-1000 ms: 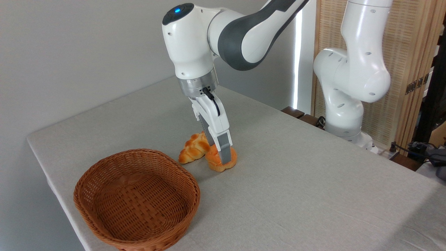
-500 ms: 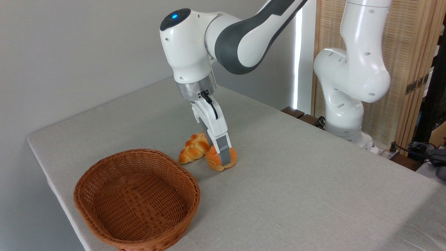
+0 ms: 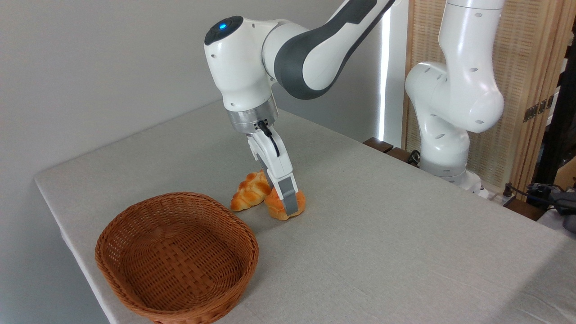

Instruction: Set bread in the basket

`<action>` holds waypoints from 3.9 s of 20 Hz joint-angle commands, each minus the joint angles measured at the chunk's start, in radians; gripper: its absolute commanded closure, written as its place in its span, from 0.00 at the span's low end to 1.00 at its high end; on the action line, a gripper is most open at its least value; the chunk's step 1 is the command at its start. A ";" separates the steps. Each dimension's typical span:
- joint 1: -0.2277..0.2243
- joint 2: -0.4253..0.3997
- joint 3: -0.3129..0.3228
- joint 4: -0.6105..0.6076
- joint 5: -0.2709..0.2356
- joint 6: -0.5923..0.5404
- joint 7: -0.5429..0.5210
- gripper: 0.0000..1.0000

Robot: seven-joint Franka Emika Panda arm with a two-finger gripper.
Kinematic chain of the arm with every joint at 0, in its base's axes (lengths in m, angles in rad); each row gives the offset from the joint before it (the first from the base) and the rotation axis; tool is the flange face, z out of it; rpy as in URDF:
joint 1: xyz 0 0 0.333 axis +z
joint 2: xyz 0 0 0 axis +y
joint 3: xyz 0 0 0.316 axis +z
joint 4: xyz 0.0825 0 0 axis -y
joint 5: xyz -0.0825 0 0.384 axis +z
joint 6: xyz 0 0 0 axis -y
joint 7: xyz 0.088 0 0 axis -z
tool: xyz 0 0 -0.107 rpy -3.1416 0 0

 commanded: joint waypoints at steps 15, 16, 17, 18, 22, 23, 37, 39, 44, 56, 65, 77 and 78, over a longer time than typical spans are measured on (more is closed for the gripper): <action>-0.008 0.001 0.009 -0.001 0.015 0.018 0.017 0.56; -0.008 0.001 0.009 0.001 0.015 0.018 0.017 0.56; -0.008 0.001 0.009 0.002 0.015 0.018 0.017 0.56; -0.007 0.001 0.009 0.004 0.015 0.018 0.017 0.56; -0.007 -0.007 0.020 0.072 0.000 0.004 0.012 0.55; -0.007 -0.007 0.021 0.092 -0.003 0.001 0.009 0.55; 0.008 -0.011 0.066 0.266 -0.106 0.044 -0.009 0.55; 0.008 -0.001 0.066 0.264 -0.118 0.113 -0.052 0.55; 0.008 0.071 0.066 0.264 -0.118 0.251 -0.077 0.51; 0.010 0.162 0.103 0.264 -0.121 0.414 -0.100 0.00; 0.010 0.160 0.112 0.264 -0.120 0.412 -0.103 0.00; 0.008 0.039 0.115 0.336 -0.005 0.206 -0.385 0.00; 0.007 0.041 0.112 0.362 0.042 0.134 -0.385 0.00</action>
